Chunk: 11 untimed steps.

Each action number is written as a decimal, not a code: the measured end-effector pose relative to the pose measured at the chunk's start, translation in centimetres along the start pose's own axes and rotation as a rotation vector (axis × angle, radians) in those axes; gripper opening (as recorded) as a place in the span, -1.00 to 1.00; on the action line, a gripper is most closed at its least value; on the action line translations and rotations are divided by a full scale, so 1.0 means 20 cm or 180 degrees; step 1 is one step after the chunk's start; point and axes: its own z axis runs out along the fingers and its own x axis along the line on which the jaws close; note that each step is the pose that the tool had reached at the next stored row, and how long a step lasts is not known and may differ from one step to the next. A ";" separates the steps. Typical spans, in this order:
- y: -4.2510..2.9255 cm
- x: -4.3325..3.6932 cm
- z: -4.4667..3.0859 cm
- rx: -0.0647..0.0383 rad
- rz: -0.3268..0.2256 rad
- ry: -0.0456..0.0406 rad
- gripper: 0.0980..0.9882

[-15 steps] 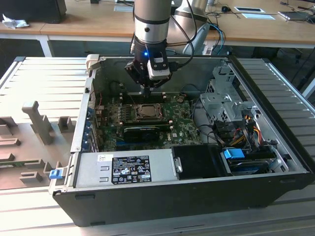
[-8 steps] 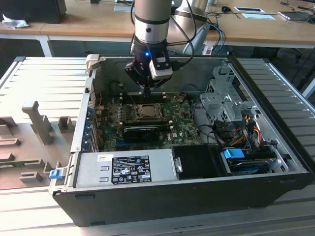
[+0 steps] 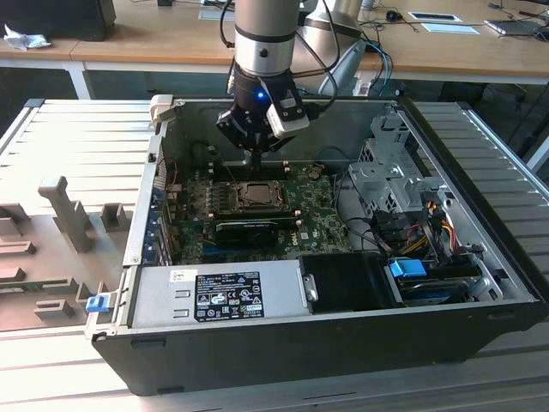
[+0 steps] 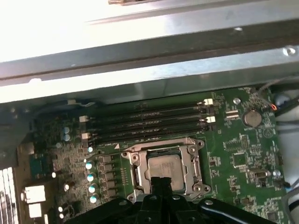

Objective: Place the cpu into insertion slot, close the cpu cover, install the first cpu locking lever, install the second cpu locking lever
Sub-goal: 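Install the first cpu locking lever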

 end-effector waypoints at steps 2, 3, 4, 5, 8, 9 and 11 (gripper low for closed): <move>-0.002 0.002 0.000 -0.0003 -0.0040 -0.0004 -0.98; -0.004 0.012 0.001 -0.0008 -0.0047 -0.0035 -0.98; -0.005 0.021 0.002 -0.0012 -0.0048 -0.0063 -0.98; -0.006 0.030 0.003 -0.0016 -0.0050 -0.0088 -0.98; -0.012 0.078 0.009 -0.0030 -0.0052 -0.0133 -0.98; -0.014 0.102 0.015 -0.0034 -0.0053 -0.0143 -0.98; -0.017 0.114 0.024 -0.0035 -0.0067 -0.0151 -0.98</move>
